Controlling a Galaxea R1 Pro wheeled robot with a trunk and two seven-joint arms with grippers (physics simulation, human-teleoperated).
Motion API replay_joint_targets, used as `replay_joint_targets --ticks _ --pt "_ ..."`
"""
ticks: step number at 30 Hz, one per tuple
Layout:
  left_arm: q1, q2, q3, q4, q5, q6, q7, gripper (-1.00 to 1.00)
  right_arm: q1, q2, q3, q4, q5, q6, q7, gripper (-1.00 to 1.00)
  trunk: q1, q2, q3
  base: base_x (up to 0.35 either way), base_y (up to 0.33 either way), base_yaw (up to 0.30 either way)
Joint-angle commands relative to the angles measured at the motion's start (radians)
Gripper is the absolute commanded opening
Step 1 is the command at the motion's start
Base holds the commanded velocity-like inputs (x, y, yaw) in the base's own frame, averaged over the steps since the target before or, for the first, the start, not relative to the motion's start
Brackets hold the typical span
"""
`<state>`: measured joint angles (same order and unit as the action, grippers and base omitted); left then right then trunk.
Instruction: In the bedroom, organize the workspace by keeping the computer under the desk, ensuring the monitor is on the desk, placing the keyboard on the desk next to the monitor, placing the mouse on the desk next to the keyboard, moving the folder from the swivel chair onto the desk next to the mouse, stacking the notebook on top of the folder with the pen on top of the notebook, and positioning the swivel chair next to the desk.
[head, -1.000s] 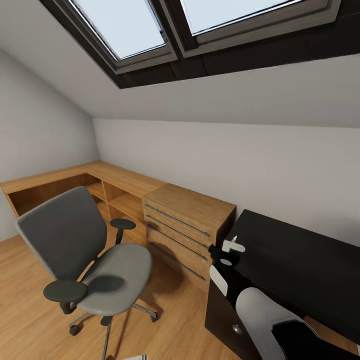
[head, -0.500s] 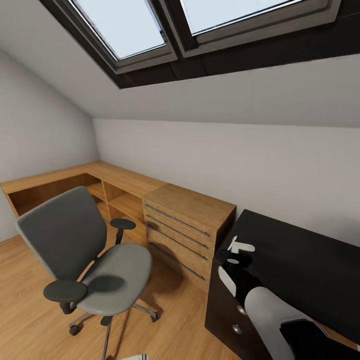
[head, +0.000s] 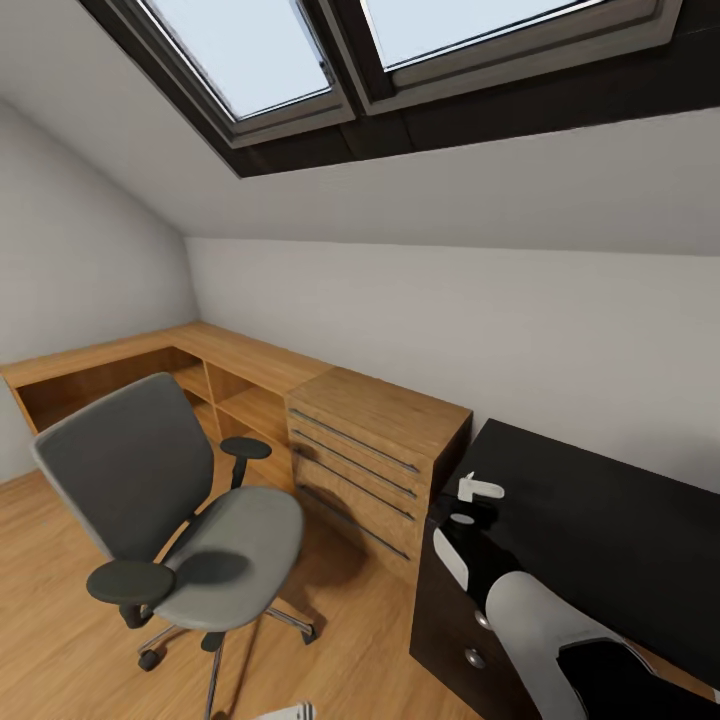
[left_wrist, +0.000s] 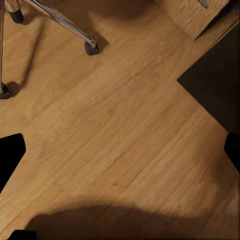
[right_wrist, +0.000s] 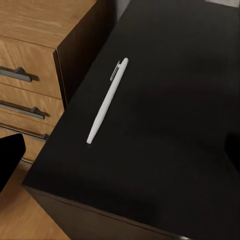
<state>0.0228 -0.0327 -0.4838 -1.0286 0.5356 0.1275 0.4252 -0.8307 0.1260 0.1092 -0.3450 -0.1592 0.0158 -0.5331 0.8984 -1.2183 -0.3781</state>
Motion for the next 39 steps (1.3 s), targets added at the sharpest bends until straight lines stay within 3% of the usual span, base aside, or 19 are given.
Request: replay_joint_targets --ticks 1,13,31,39 --pt "0.000 0.002 -0.007 0.003 0.005 -0.002 0.000 1.00 -0.001 0.000 0.010 0.002 -0.006 -0.004 -0.007 1.00 0.000 -0.001 -0.001 0.000 0.000 0.000" --pt "0.000 0.004 -0.027 0.071 0.004 -0.069 -0.032 1.00 -0.001 0.001 0.012 0.009 0.004 -0.071 -0.010 1.00 0.000 -0.001 -0.001 0.000 0.000 0.000" --pt "0.000 0.004 -0.028 0.084 0.003 -0.169 -0.031 1.00 -0.001 0.001 0.012 0.009 0.006 -0.072 -0.010 1.00 0.000 -0.001 -0.001 0.052 0.000 0.000" --pt "0.000 0.002 -0.029 0.084 0.003 -0.169 -0.030 1.00 -0.001 0.001 0.012 0.010 0.006 -0.073 -0.009 1.00 0.000 -0.001 -0.001 0.098 0.000 0.000"
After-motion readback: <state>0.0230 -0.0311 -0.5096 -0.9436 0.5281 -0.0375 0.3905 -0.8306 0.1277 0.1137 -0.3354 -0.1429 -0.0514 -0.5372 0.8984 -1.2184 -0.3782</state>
